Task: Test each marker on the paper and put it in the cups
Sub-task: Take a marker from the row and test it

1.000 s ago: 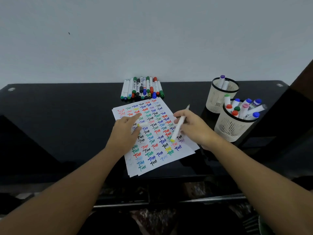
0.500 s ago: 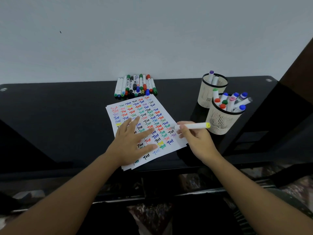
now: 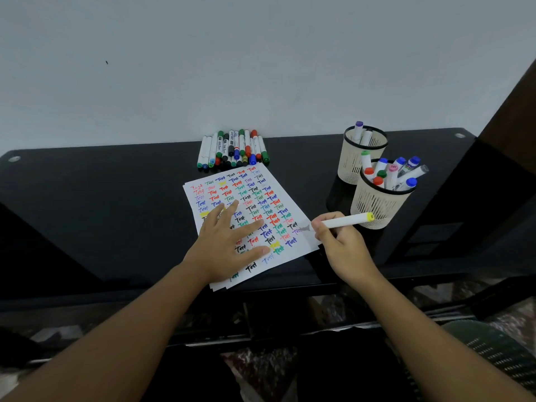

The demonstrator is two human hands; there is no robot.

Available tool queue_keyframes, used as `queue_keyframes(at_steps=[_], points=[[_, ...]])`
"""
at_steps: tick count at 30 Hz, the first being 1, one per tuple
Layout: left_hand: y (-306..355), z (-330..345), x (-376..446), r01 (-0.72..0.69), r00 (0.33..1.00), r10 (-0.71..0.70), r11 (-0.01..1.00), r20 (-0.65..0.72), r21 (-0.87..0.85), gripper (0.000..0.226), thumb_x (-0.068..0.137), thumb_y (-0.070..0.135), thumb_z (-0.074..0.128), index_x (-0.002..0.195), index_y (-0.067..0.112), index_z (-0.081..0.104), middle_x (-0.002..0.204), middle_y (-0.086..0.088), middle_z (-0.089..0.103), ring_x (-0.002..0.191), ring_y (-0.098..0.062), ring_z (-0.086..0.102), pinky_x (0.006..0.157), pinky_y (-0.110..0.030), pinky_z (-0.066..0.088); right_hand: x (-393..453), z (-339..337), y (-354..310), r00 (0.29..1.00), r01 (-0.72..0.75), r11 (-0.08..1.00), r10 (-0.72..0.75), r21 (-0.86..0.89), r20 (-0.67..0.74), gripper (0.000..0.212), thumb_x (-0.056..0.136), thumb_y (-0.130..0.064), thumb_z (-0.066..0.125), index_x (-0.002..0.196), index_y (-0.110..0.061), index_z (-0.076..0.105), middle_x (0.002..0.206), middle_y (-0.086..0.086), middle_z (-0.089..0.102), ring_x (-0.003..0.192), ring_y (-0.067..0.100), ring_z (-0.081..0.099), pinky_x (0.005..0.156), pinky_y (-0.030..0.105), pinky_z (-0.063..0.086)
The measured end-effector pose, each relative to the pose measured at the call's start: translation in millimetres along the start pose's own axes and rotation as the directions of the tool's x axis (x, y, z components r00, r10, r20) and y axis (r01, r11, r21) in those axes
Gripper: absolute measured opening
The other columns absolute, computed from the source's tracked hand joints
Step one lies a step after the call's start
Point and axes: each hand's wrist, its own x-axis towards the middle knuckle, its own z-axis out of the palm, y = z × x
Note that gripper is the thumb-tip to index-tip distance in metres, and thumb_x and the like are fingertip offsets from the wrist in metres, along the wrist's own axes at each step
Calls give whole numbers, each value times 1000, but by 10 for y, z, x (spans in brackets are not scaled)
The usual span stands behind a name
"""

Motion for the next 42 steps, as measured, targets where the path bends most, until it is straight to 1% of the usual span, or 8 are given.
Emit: queue_keyframes(at_steps=[5, 8, 11, 14, 22, 29, 36, 42], points=[[2, -1, 7, -2, 1000, 2, 1000, 4, 7, 75, 76, 97, 31, 145, 70, 22, 168, 14, -9, 153, -18, -21, 125, -57, 2, -14, -4, 10, 999, -8, 999, 10, -49, 38, 12, 105, -38, 59, 100, -28, 64, 87, -3, 67, 86, 16, 64, 77, 40, 54], [-3, 6, 17, -4, 1000, 4, 1000, -2, 12, 76, 75, 98, 29, 145, 70, 22, 168, 14, -8, 153, -18, -20, 125, -57, 3, -22, -12, 15, 999, -10, 998, 13, -56, 45, 12, 105, -38, 59, 100, -28, 64, 86, -3, 67, 86, 14, 64, 74, 38, 53], [-6, 9, 19, -2, 1000, 2, 1000, -8, 5, 76, 74, 99, 30, 145, 71, 22, 168, 14, -7, 154, -18, -18, 125, -57, 4, -13, -37, -18, 997, -10, 999, 13, -37, 70, 11, 105, -36, 59, 101, -27, 65, 87, -6, 67, 81, 3, 62, 72, 25, 49], [-17, 11, 18, -7, 1000, 7, 1000, -8, 12, 75, 75, 98, 30, 144, 70, 22, 168, 14, -7, 154, -19, -18, 125, -57, 4, -21, -74, -10, 996, 0, 1000, 1, -17, 84, 10, 105, -33, 60, 101, -27, 67, 90, -5, 68, 85, 5, 63, 74, 22, 50], [-13, 30, 26, -9, 1000, 10, 1000, -14, 27, 74, 78, 96, 32, 146, 68, 23, 169, 12, -6, 154, -19, -17, 125, -56, 4, -65, -52, 60, 999, -5, 998, 8, -62, 53, 10, 104, -42, 59, 99, -35, 64, 88, -5, 68, 87, 18, 65, 81, 47, 55], [-28, 43, 35, -12, 1000, 13, 999, -22, 30, 75, 75, 99, 27, 145, 71, 21, 169, 12, -6, 154, -19, -16, 125, -56, 5, -38, -34, 92, 997, -1, 992, 10, -128, 70, 10, 102, -47, 59, 99, -39, 64, 90, -16, 68, 88, 13, 64, 82, 47, 56], [-30, 43, 29, -15, 1000, 16, 999, -21, 30, 75, 76, 98, 28, 145, 70, 22, 169, 11, -5, 154, -20, -15, 125, -56, 4, -38, -21, 80, 1000, 18, 986, -15, -165, 16, 11, 104, -44, 58, 102, -34, 63, 90, -7, 69, 87, 16, 65, 81, 52, 57], [-18, 25, 29, -12, 1000, 13, 999, -15, 34, 75, 77, 98, 28, 146, 69, 22, 169, 11, -5, 154, -20, -15, 125, -57, 4, -58, -43, 56, 998, 16, 983, -4, -184, 68, 12, 105, -44, 57, 103, -34, 62, 92, -6, 69, 88, 19, 65, 81, 52, 57]])
